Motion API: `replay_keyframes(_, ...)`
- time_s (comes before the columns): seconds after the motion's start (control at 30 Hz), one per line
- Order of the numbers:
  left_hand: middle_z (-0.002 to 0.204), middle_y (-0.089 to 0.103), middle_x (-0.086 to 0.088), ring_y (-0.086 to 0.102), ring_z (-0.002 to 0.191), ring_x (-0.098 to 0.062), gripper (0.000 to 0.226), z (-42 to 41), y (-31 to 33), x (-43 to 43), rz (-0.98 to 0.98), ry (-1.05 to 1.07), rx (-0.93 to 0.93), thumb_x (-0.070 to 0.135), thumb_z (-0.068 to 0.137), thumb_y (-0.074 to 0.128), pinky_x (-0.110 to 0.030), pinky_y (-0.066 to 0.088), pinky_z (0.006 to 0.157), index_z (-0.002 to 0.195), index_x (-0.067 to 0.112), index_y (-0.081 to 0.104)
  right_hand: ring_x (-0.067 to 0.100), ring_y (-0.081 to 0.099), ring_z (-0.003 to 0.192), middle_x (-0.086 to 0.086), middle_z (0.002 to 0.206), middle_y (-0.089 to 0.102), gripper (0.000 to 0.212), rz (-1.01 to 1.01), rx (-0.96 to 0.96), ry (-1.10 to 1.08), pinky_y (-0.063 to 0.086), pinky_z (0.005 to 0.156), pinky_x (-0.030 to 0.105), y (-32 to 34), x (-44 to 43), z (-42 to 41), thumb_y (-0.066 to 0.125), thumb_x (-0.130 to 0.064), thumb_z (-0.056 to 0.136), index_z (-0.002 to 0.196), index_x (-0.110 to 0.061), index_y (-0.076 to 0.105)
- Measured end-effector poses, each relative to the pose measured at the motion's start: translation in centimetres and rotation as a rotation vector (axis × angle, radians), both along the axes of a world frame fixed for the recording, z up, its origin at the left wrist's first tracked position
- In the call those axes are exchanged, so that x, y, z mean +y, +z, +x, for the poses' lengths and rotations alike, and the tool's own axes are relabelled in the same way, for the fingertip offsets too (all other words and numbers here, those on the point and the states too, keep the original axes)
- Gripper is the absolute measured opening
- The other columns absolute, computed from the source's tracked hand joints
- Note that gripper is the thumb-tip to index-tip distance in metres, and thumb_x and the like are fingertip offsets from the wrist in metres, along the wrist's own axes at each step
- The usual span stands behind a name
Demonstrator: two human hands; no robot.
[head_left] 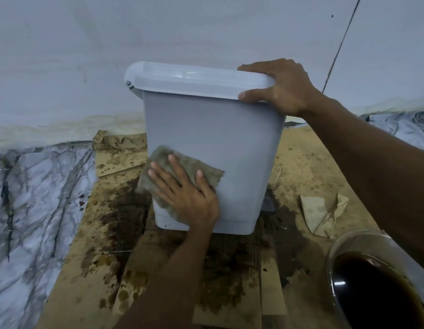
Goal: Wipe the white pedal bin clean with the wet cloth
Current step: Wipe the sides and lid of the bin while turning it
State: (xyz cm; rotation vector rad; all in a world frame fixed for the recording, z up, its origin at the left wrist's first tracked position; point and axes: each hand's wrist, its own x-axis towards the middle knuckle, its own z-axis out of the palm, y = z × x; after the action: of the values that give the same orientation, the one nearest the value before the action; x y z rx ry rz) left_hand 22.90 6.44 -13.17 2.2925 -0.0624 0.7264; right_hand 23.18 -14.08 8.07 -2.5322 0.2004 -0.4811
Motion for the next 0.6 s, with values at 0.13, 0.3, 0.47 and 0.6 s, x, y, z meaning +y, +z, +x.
replay_keyframes(0.13, 0.168, -0.007, -0.014, -0.008, 0.155, -0.032, 0.073, -2.5, -0.8, -3.4, -0.545, 0.223, 0.334, 0.059, 0.101, 0.020, -0.059, -0.001, 0.122, 0.161, 0.021, 0.005, 0.008, 0.052, 0.129, -0.021, 0.137, 0.060, 0.084, 0.000, -0.013, -0.002, 0.040, 0.109, 0.036, -0.2, 0.0, -0.2, 0.056, -0.078, 0.054, 0.129, -0.043, 0.063)
replay_keyframes(0.3, 0.165, -0.021, -0.016, -0.018, 0.153, -0.033, 0.083, -7.2, -2.5, -5.6, -0.660, 0.139, 0.477, 0.071, 0.095, 0.010, -0.052, -0.005, 0.123, 0.159, 0.021, -0.010, 0.008, 0.051, 0.130, -0.022, 0.138, 0.059, 0.083, 0.006, -0.012, -0.001, 0.038, 0.110, 0.036, -0.2, -0.2, -0.5, 0.057, -0.077, 0.054, 0.130, -0.044, 0.062)
replay_keyframes(0.47, 0.166, -0.015, -0.017, -0.016, 0.153, -0.037, 0.071, -7.8, -3.9, -3.9, -0.094, -0.217, 0.204, 0.046, 0.104, 0.033, -0.056, -0.001, 0.123, 0.161, 0.019, 0.000, 0.007, 0.050, 0.130, -0.023, 0.138, 0.058, 0.078, 0.028, -0.011, 0.002, 0.038, 0.109, 0.033, -0.2, -0.3, -0.4, 0.063, -0.073, 0.058, 0.130, -0.044, 0.062)
replay_keyframes(0.6, 0.167, -0.005, -0.018, -0.007, 0.154, -0.038, 0.069, -1.5, -2.0, -0.2, 0.026, -0.223, -0.015, 0.050, 0.102, 0.030, -0.056, -0.005, 0.123, 0.160, 0.017, 0.009, 0.009, 0.051, 0.130, -0.021, 0.139, 0.058, 0.078, 0.012, -0.012, 0.003, 0.039, 0.109, 0.036, -0.2, -0.2, -0.3, 0.063, -0.073, 0.058, 0.130, -0.043, 0.063)
